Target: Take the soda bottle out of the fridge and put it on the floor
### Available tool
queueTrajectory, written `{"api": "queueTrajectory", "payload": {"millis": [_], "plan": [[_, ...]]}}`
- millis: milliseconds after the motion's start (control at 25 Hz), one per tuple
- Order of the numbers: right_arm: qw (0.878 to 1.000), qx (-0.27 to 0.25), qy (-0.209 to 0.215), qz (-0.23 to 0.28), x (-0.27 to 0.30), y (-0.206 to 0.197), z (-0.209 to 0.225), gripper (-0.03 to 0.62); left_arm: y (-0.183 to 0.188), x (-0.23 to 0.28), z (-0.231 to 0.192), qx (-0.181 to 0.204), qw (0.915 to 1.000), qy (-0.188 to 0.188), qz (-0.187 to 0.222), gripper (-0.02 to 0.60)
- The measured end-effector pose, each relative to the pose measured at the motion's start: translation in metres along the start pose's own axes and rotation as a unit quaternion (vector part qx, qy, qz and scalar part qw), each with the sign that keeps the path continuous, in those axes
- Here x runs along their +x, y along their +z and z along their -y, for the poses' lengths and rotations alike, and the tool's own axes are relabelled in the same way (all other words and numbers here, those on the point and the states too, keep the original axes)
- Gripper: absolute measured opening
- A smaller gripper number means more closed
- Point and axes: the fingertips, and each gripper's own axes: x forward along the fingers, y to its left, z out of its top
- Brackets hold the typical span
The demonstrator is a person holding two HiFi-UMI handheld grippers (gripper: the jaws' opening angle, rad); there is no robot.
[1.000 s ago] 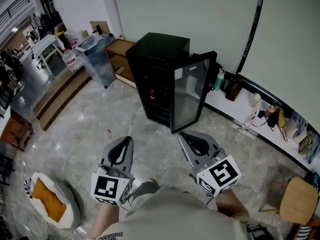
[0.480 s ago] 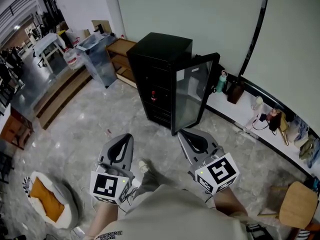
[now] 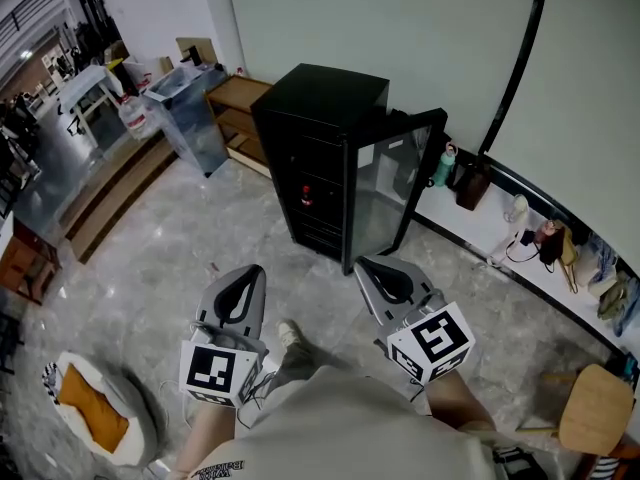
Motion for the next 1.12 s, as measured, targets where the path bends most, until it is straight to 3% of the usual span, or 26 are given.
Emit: {"api": "queueTrajectory", "payload": {"millis": [240,640,960,1120], "plan": [[1.000,-0.007,0.002,-0.017,0.060,0.004,0.007,-0.005,-0.008,0.029,-0.053,-0.010,0.9999,-0.001,-0.009,0.011],[0.998,-0.005,-0.014,-0.061,0.199,0.008,0.033,-0.005,-0.024,0.097,-0.175,-0.005,0.9996,-0.017,-0.023,0.011],[0.995,0.010,-0.033,-0.095,0.320,-0.012,0.057,-0.005,-0.056,0.156,-0.279,0.007,0.9981,-0.034,-0.050,0.011],[0.992,0.006,-0.055,-0.112,0.358,-0.021,0.081,-0.005,-0.077,0.192,-0.302,0.003,0.9969,-0.053,-0.058,0.011]]}}
